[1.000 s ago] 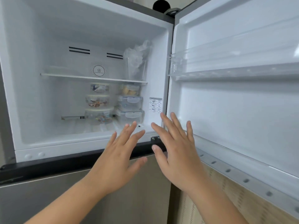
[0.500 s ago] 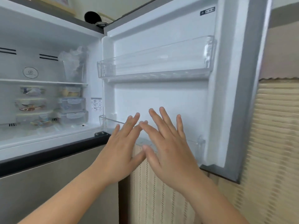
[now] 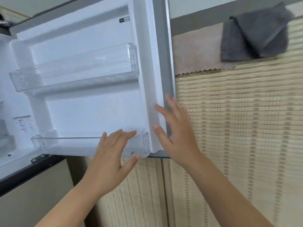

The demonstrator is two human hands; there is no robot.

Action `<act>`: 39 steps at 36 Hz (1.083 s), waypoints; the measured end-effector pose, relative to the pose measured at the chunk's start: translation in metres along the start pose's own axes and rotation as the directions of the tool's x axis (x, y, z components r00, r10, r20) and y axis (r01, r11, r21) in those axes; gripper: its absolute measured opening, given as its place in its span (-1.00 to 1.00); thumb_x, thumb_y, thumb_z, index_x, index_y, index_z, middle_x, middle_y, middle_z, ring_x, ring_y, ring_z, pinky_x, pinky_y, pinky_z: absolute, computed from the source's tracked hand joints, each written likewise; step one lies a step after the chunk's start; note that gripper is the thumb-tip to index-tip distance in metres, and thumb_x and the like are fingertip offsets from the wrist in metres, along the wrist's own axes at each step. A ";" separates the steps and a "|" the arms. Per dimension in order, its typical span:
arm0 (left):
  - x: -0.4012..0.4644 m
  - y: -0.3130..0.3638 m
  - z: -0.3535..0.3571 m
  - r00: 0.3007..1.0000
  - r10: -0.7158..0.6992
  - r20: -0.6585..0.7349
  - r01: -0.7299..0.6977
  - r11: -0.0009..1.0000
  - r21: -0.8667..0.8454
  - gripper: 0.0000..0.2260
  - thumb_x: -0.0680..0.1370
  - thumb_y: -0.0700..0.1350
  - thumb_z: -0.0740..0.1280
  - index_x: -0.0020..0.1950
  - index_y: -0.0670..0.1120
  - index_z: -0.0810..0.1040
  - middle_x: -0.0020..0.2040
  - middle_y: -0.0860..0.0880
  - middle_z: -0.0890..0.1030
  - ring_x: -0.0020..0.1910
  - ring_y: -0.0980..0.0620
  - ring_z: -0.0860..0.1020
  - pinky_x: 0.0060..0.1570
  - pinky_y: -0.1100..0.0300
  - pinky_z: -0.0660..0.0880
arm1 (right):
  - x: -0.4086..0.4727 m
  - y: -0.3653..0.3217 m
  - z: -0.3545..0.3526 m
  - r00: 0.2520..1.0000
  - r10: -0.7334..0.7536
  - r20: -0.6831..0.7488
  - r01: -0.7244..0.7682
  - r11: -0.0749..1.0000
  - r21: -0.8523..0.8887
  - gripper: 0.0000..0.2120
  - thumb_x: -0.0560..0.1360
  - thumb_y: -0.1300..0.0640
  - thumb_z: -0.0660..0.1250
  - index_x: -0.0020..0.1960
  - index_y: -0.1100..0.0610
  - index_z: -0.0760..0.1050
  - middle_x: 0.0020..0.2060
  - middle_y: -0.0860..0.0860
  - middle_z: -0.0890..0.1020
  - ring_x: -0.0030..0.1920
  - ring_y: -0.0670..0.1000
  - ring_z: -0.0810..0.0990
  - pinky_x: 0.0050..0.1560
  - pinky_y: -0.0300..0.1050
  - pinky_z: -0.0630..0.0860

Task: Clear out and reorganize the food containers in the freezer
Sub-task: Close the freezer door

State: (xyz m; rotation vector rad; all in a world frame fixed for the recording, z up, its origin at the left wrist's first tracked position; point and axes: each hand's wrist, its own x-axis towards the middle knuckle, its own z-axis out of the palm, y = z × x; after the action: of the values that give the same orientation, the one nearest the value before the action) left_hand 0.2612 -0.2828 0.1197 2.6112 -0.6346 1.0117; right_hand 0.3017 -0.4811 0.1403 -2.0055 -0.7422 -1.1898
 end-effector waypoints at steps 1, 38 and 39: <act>0.000 0.000 0.001 1.000 -0.002 -0.007 0.002 1.000 0.009 -0.53 0.51 0.21 0.16 0.41 0.17 0.24 0.34 0.28 0.30 0.46 0.17 0.17 0.47 0.14 -0.17 | 0.001 0.005 -0.001 1.000 0.026 -0.010 -0.025 0.999 0.020 -0.56 0.56 0.01 0.20 0.43 0.02 0.30 0.52 0.00 0.11 0.53 -0.01 -0.02 0.49 0.14 -0.04; -0.130 -0.024 -0.079 0.922 -0.147 -0.358 0.066 0.972 -0.227 -0.61 0.58 0.16 0.07 0.33 0.00 0.28 0.45 -0.05 0.31 0.48 -0.14 0.20 0.40 -0.07 0.22 | -0.010 -0.082 0.023 0.933 0.006 0.361 -0.347 0.295 0.891 -0.21 0.29 -0.34 0.41 0.31 0.19 0.43 0.10 -0.01 0.65 0.13 0.00 0.61 0.08 -0.09 0.56; -0.135 -0.026 -0.083 0.917 -0.164 -0.364 0.081 0.970 -0.230 -0.60 0.58 0.17 0.07 0.36 0.03 0.25 0.47 -0.03 0.28 0.46 -0.15 0.23 0.40 -0.06 0.22 | -0.010 -0.090 0.026 0.930 -0.018 0.367 -0.348 0.275 0.896 -0.16 0.26 -0.34 0.42 0.32 0.22 0.41 0.10 0.01 0.64 0.13 0.01 0.61 0.07 -0.09 0.56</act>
State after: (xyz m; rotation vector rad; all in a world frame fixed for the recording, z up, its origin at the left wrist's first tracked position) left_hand 0.1371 -0.1868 0.0842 2.1565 -0.4459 1.2879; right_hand 0.2432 -0.4080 0.1459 -1.1079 -1.0264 -0.0760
